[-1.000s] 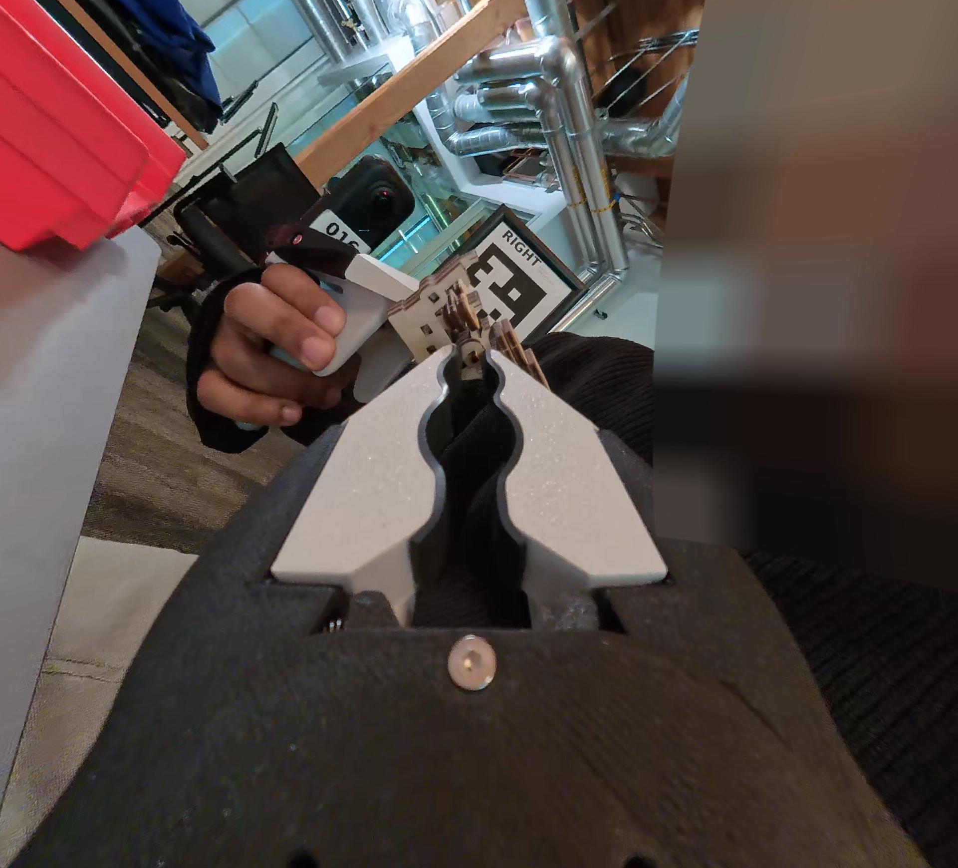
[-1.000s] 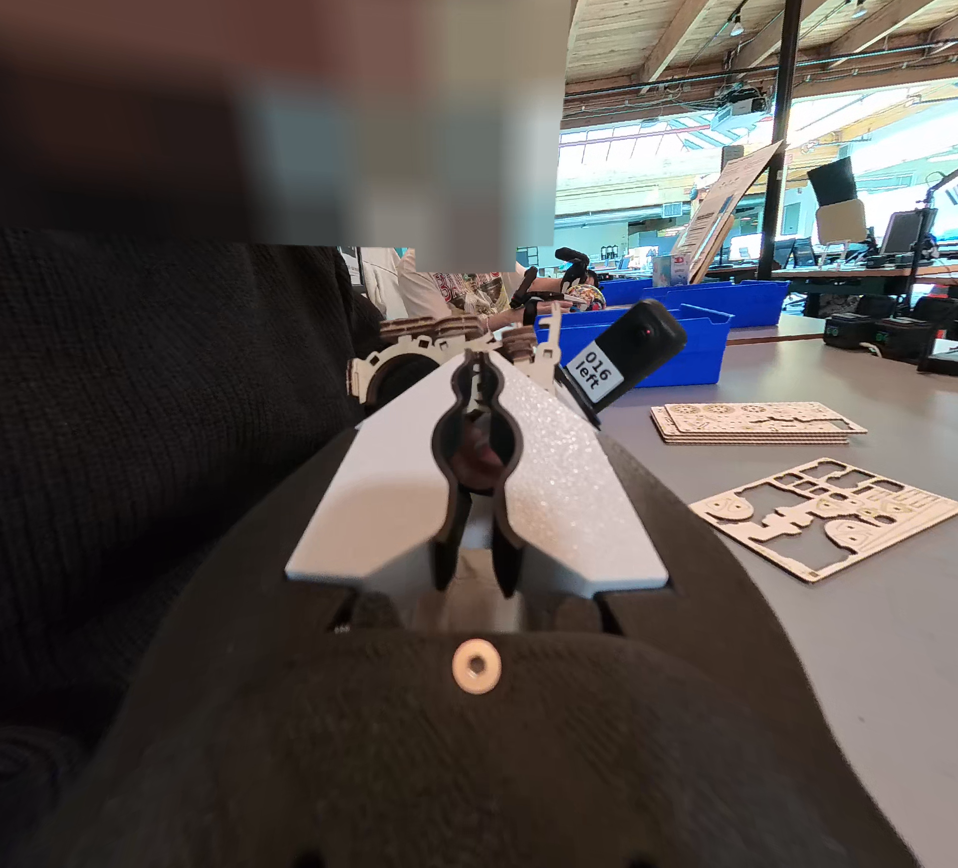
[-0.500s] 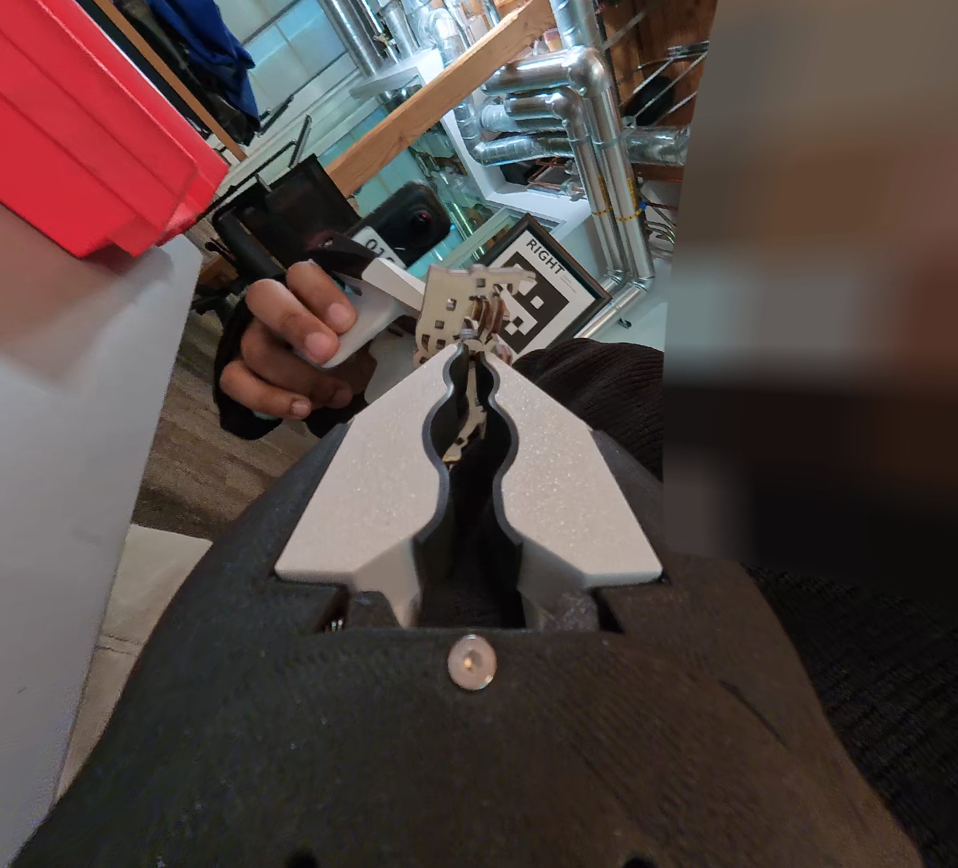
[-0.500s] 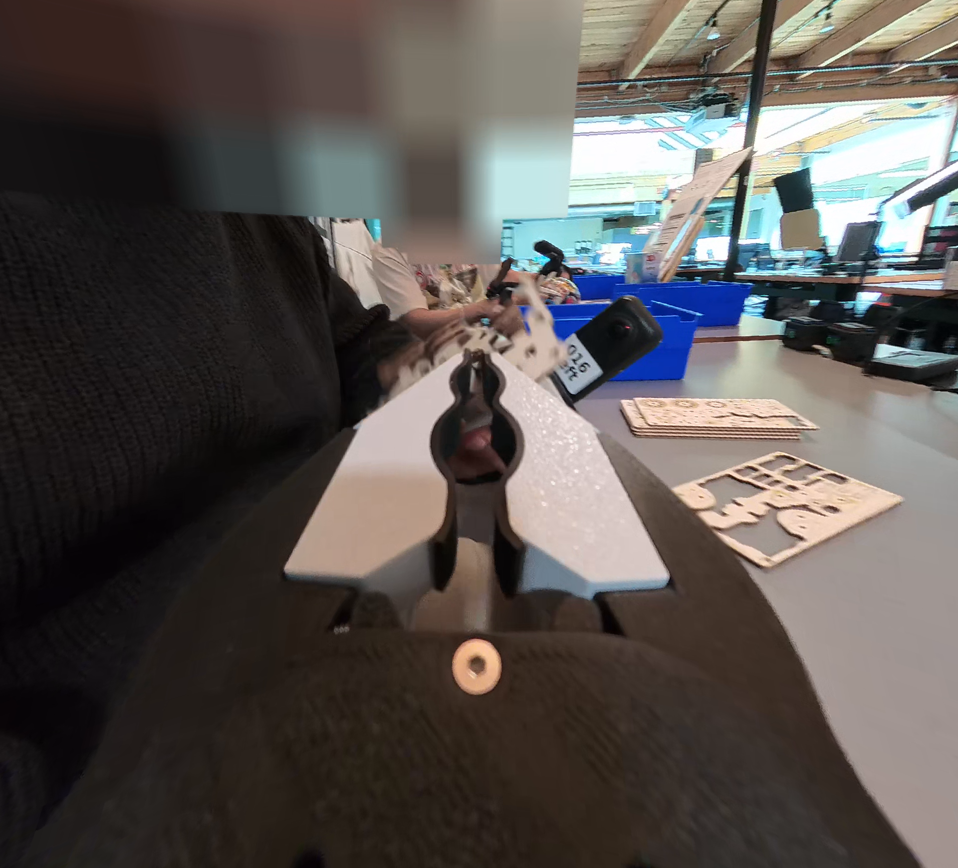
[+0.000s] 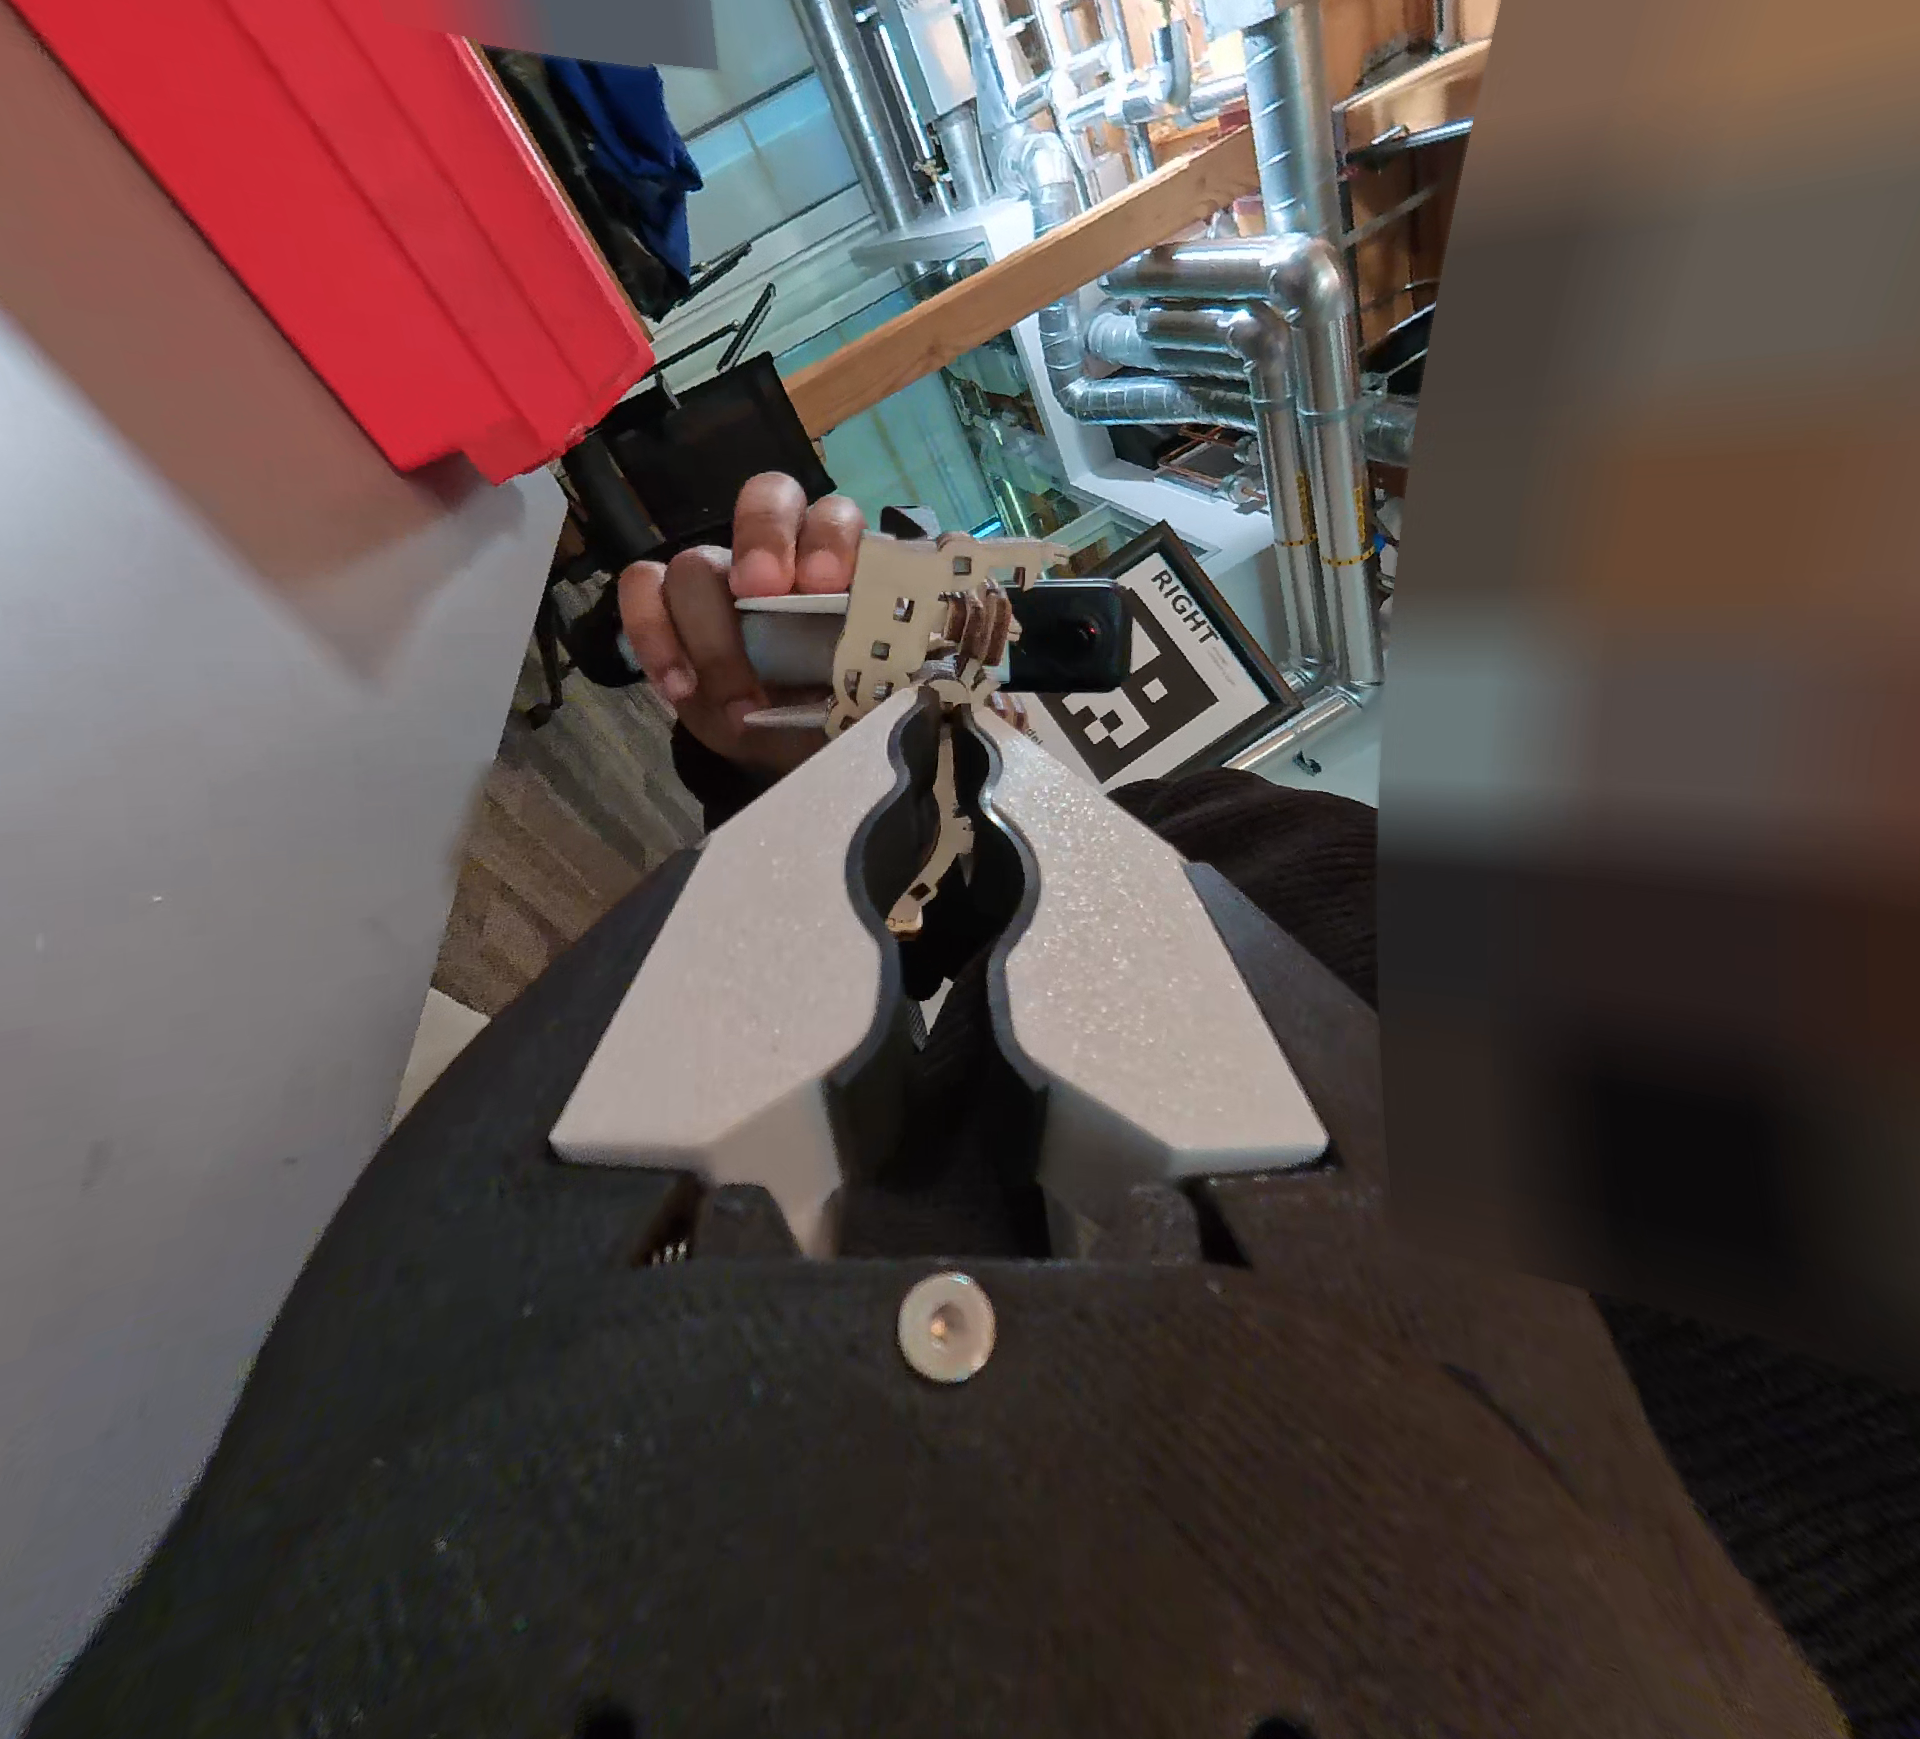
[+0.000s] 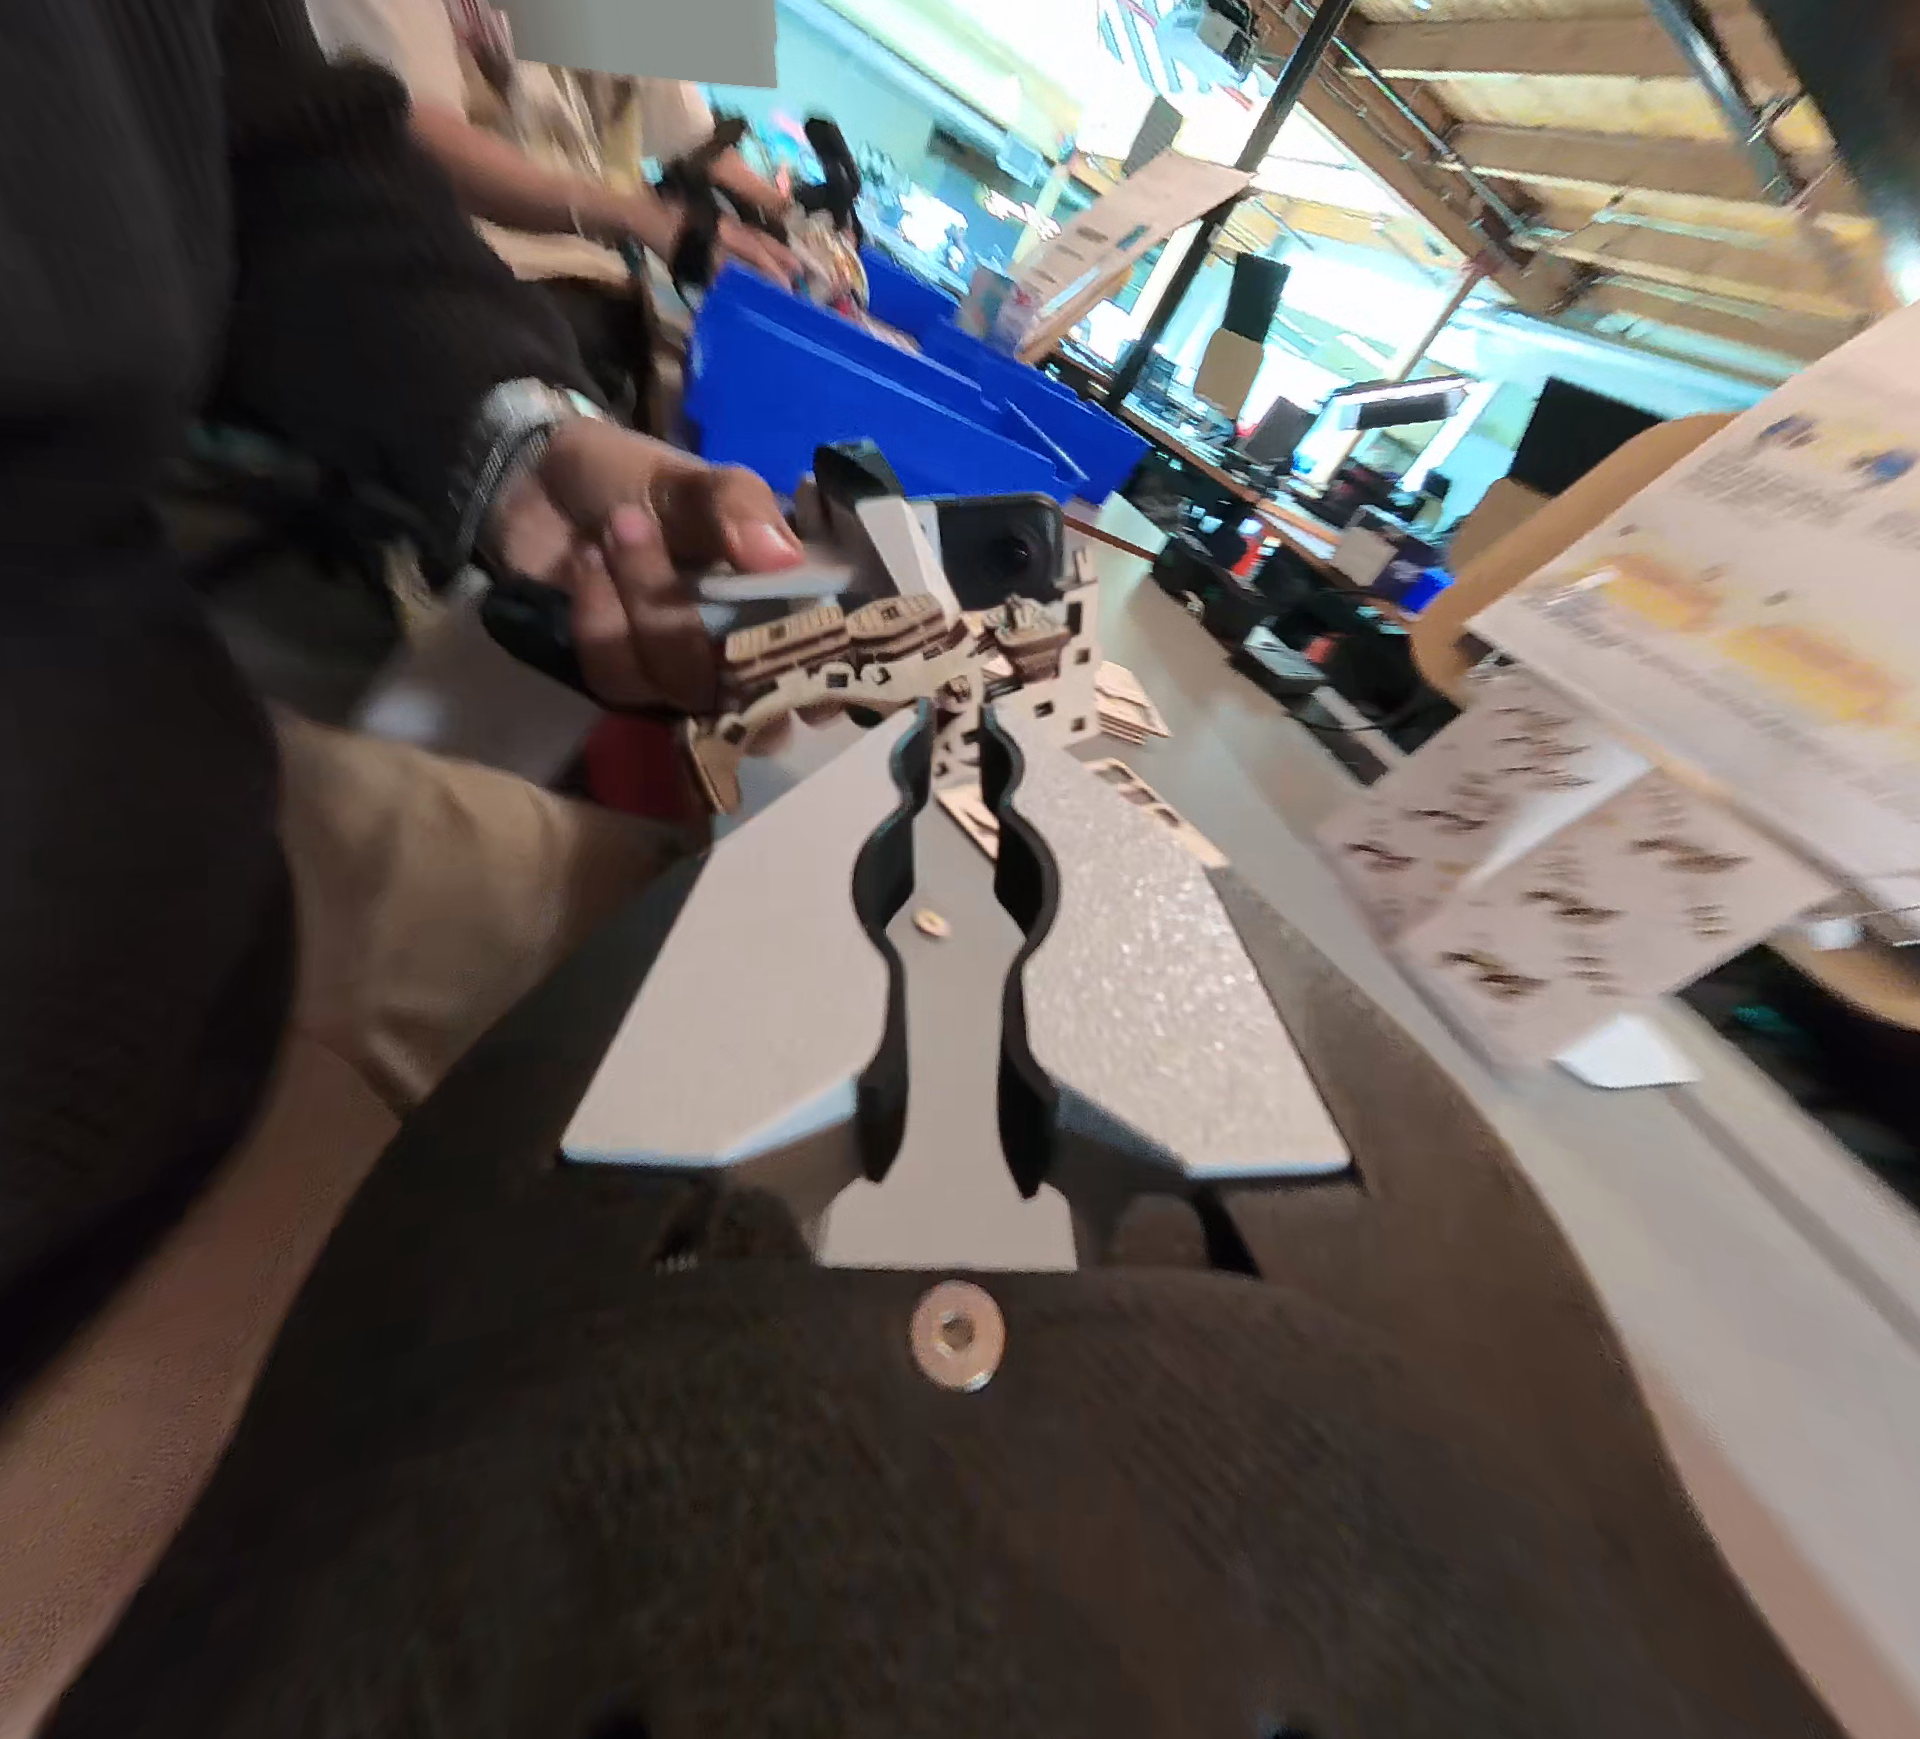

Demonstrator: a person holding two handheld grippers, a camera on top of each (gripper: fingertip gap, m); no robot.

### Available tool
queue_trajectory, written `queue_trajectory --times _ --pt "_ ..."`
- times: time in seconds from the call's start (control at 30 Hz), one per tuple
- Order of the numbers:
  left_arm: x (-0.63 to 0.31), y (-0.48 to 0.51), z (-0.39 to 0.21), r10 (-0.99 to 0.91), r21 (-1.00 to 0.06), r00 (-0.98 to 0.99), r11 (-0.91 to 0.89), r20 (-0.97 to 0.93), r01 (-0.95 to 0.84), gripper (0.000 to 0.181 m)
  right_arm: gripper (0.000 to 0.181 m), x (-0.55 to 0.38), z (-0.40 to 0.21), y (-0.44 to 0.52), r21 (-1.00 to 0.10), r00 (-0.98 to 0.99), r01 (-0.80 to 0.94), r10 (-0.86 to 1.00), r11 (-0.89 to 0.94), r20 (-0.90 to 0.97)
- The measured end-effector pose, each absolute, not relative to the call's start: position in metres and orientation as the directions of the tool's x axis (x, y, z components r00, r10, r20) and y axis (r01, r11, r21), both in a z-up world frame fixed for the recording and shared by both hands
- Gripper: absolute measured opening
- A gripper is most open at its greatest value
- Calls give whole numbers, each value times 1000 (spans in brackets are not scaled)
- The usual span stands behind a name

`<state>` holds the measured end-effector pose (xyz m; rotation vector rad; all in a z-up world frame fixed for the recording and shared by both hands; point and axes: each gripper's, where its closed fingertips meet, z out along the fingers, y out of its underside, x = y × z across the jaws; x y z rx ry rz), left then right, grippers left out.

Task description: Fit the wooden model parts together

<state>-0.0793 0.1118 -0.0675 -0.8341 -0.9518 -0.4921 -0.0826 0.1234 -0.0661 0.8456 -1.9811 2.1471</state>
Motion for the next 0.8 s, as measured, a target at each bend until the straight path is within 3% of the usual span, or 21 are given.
queue_trajectory --times 0.07,0.27,0.53,0.8 --pt "-80 111 -69 -9 -402 508 599 862 693 1 6 -85 -70 123 -880 -834 -458 -283 -125 474" --pt "-80 115 -74 18 -410 491 576 871 707 1 6 -83 -66 125 -966 -889 -251 -378 -69 258" --pt "-79 125 -88 17 -368 425 531 905 764 1 5 -79 -84 134 -851 -771 -521 -391 -68 503" --pt "-77 129 -92 20 -367 414 506 910 781 1 7 -79 -92 134 -837 -752 -545 -413 -47 513"
